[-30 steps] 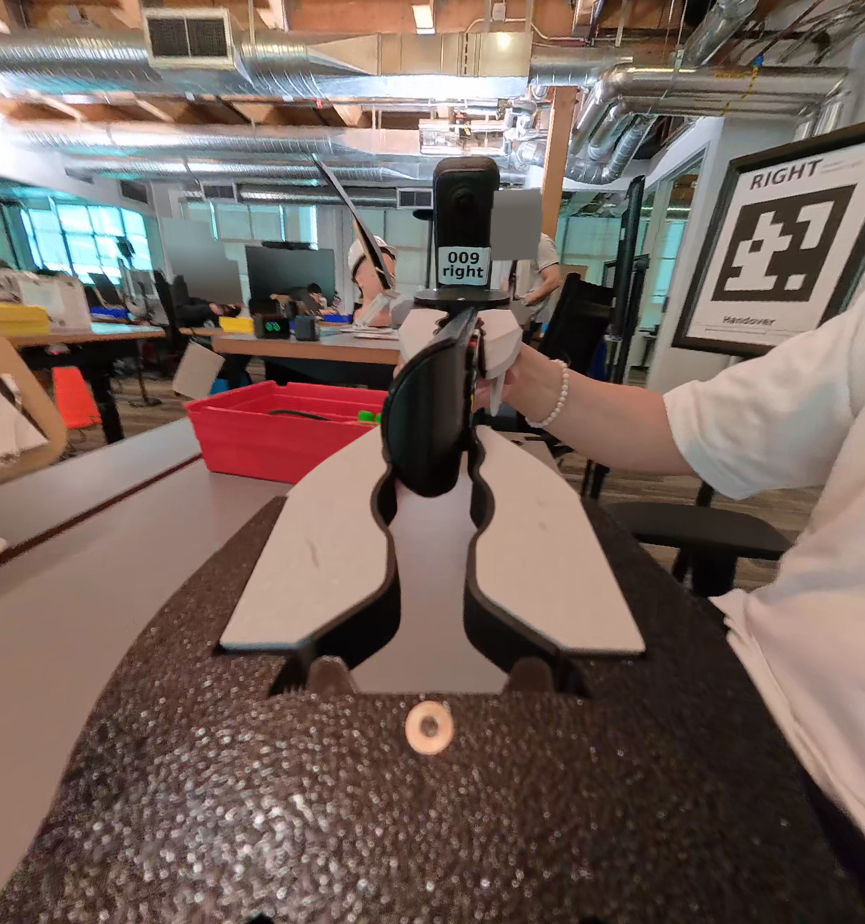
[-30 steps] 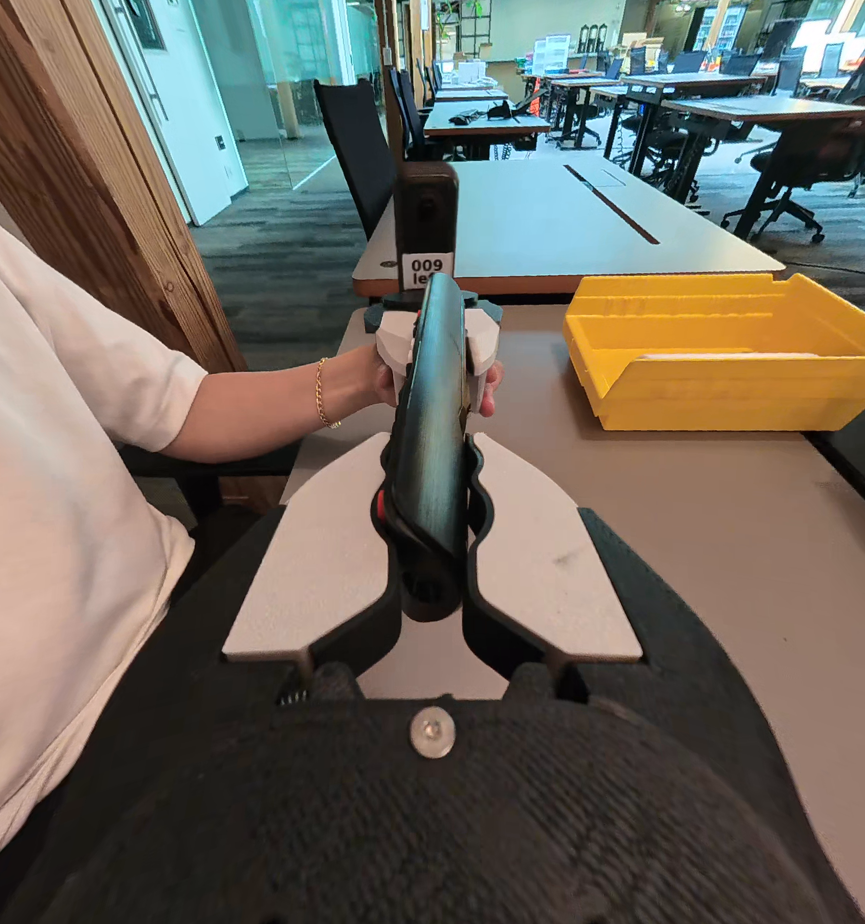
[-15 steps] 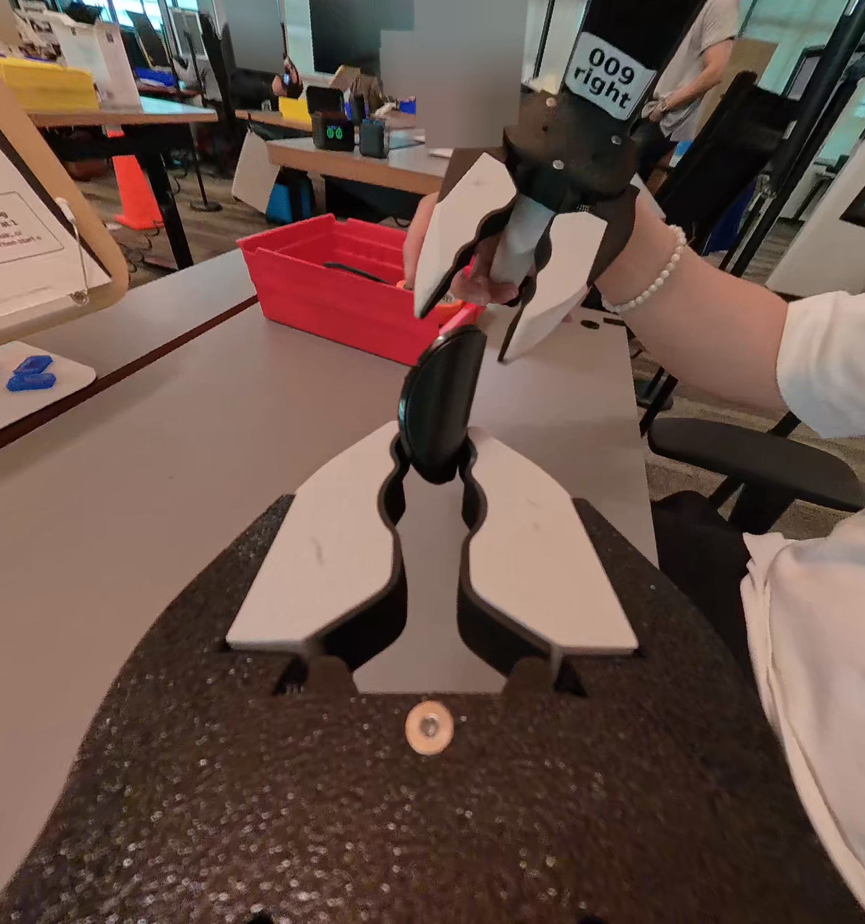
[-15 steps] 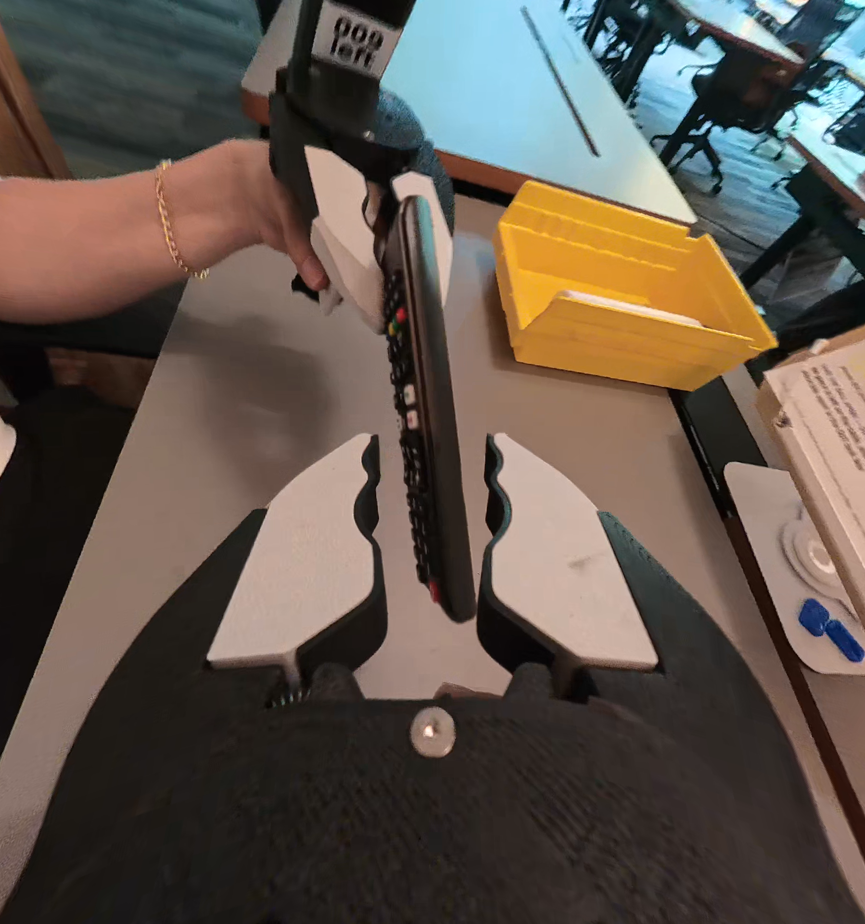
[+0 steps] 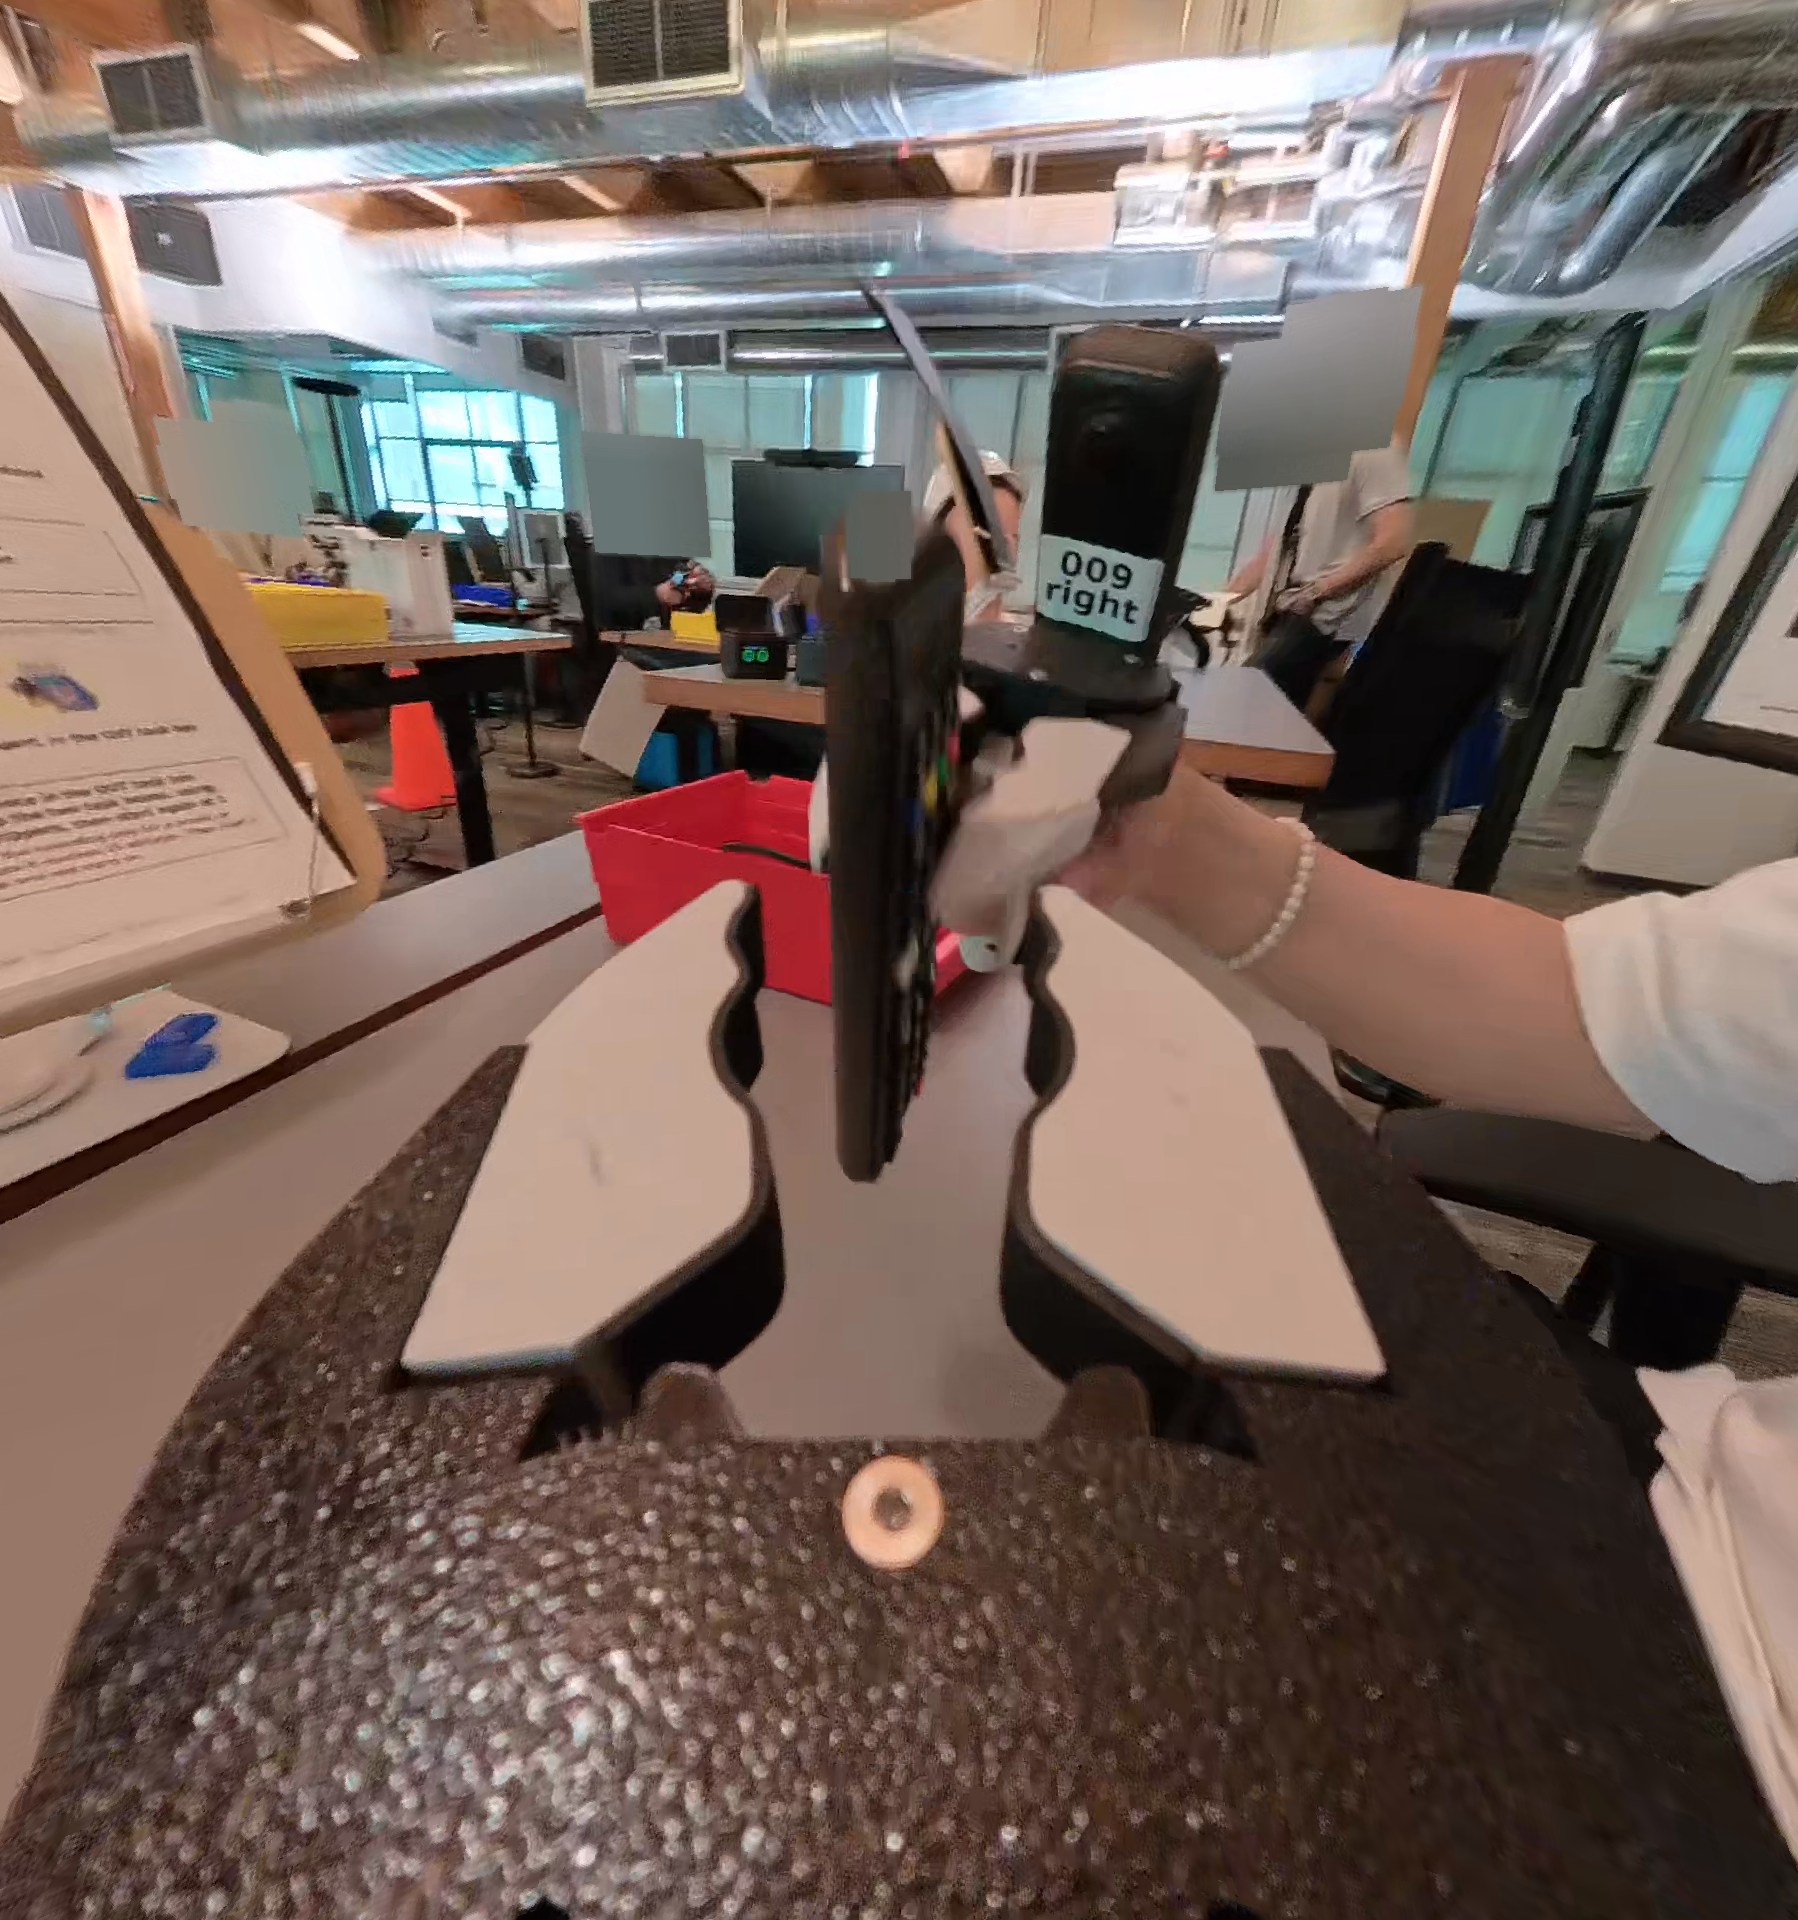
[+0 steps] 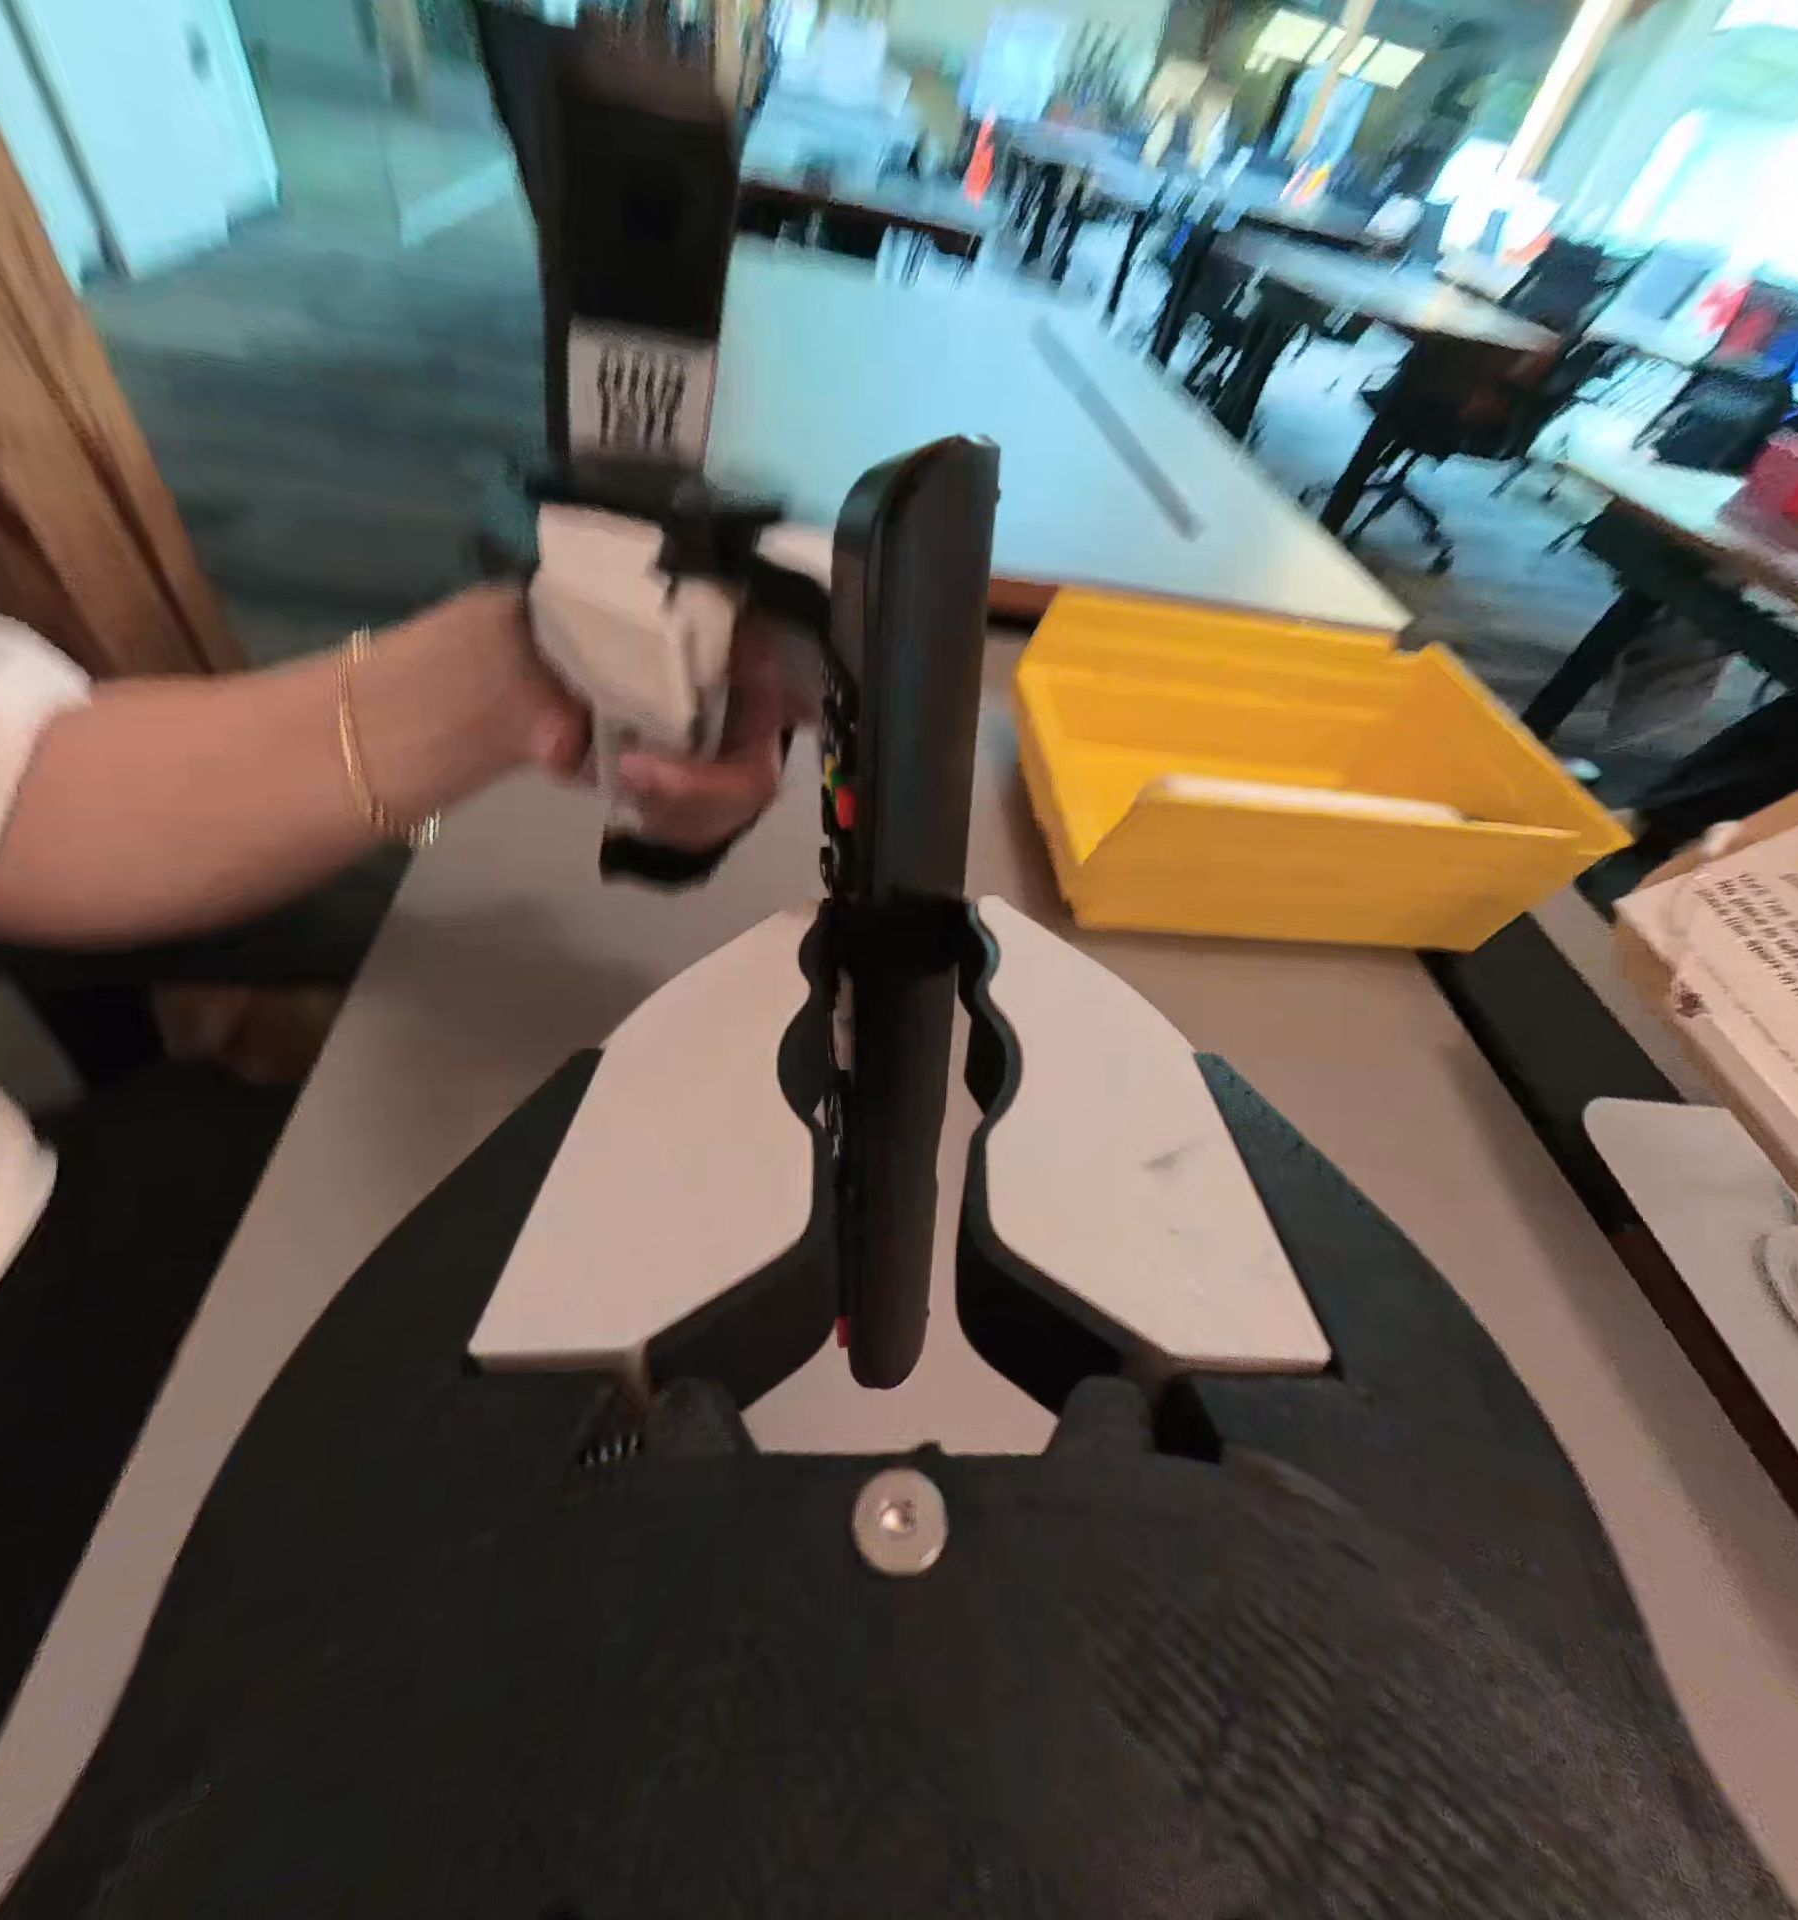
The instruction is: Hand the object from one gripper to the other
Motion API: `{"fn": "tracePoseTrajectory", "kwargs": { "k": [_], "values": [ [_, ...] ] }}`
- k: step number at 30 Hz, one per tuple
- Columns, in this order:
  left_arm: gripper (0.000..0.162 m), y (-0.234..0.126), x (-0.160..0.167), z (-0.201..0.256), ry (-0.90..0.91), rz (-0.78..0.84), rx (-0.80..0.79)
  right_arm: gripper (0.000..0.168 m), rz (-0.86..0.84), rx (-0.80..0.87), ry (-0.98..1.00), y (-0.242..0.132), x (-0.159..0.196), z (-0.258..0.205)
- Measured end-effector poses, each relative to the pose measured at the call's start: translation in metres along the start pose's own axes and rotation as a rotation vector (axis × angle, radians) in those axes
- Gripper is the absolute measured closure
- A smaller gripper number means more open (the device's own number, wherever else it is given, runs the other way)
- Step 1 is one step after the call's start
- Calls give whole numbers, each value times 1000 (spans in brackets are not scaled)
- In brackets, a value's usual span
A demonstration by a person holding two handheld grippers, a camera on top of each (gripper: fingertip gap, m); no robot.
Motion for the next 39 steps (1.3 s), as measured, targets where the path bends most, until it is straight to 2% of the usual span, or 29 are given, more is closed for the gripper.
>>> {"fn": "tracePoseTrajectory", "kwargs": {
  "k": [4, 8, 10, 14, 17, 19, 21, 30, 31, 34, 35, 39],
  "values": [
    [102, 5, 24, -11, -7, -18, 10, 147, 336, 75, 160, -17, -36, 17],
    [101, 28, 21, -2, -110, 228, 65, 146, 609, 106, 262, -28, -61, 23],
    [105, 33, 15, 2, -211, 385, 90, 146, 706, 110, 311, -30, -66, 25],
    [120, 27, 6, -2, -338, 642, 39, 146, 841, 89, 413, -26, -63, 22],
    [120, 29, 5, 3, -320, 663, 32, 146, 874, 71, 446, -18, -59, 18],
    [124, 27, 3, 4, -308, 665, 36, 146, 857, 59, 459, -11, -56, 14],
    [134, 20, 1, 0, -300, 694, 21, 146, 839, 61, 462, -6, -53, 11],
    [138, 17, 4, -7, -316, 535, 87, 144, 728, 60, 478, -8, -42, 16],
    [138, 17, 4, -7, -313, 499, 97, 143, 691, 77, 444, -10, -40, 17],
    [138, 15, 7, -10, -329, 358, 150, 121, 553, 175, 333, -28, -32, 29],
    [138, 13, 10, -13, -329, 296, 146, 118, 499, 182, 296, -36, -30, 31],
    [138, 4, 28, -16, -236, 33, 138, 109, 207, 118, 159, -48, -15, 24]
  ]
}}
Point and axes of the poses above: each gripper's, where its closed fingertips meet, y out along the fingers, x out of its underside, z = x × y across the jaws, the point moved 2 cm from there along -y, back along the fingers
